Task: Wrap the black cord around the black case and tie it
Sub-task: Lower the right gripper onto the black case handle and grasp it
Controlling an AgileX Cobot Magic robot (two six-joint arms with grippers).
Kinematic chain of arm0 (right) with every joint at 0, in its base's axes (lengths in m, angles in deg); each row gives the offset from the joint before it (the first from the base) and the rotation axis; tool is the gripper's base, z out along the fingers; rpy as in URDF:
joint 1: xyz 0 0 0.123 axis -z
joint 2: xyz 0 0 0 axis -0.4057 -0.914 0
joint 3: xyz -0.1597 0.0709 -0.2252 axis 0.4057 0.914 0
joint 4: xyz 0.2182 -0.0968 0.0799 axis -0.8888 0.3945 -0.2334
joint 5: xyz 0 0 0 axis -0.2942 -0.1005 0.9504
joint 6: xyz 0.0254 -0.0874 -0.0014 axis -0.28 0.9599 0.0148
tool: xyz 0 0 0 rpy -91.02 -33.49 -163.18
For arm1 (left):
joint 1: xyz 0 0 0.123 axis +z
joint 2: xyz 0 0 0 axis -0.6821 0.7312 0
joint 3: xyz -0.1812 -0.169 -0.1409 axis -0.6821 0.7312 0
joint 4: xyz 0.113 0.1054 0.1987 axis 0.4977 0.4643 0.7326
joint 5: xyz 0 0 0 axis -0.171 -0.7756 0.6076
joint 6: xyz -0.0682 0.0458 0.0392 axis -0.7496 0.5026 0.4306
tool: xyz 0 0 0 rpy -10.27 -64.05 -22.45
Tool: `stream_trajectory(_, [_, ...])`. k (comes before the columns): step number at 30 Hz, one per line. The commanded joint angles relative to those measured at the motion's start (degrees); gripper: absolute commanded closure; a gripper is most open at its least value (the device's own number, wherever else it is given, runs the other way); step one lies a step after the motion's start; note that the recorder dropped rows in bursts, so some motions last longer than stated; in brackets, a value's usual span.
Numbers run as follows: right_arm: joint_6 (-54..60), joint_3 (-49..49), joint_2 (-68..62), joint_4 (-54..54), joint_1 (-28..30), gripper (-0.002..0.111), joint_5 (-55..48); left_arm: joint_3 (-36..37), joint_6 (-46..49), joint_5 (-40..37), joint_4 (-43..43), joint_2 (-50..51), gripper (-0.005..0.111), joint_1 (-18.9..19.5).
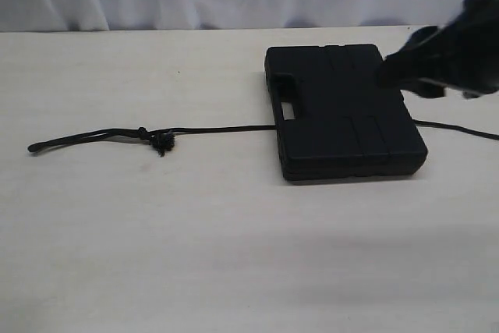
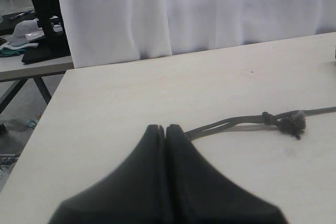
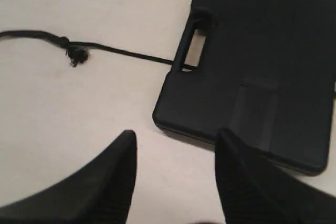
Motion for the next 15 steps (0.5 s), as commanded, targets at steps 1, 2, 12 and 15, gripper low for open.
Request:
stream_trajectory(1, [-15.9, -4.6, -12.5, 15.5, -10.3, 0.064, 5.4, 0.1, -0.1, 0.6, -0.3, -0.1, 0.107, 0.1])
stream_trajectory(2, [-20.3, -6.8, -15.4, 20.2, -11.8, 0.064, 4.6, 0.1, -0.1, 0.6, -0.3, -0.1, 0.107, 0.1])
stream_trajectory(12, [-30.8, -40.0, -48.8, 26.3, -16.2, 0.063, -10.0, 0.1, -0.1, 0.6, -0.3, -0.1, 0.107, 0.1])
stream_trajectory(15, [-33.4, -43.6, -54.9, 26.5, -15.3, 0.063, -10.1, 0.1, -0.1, 0.6, -0.3, -0.1, 0.107, 0.1])
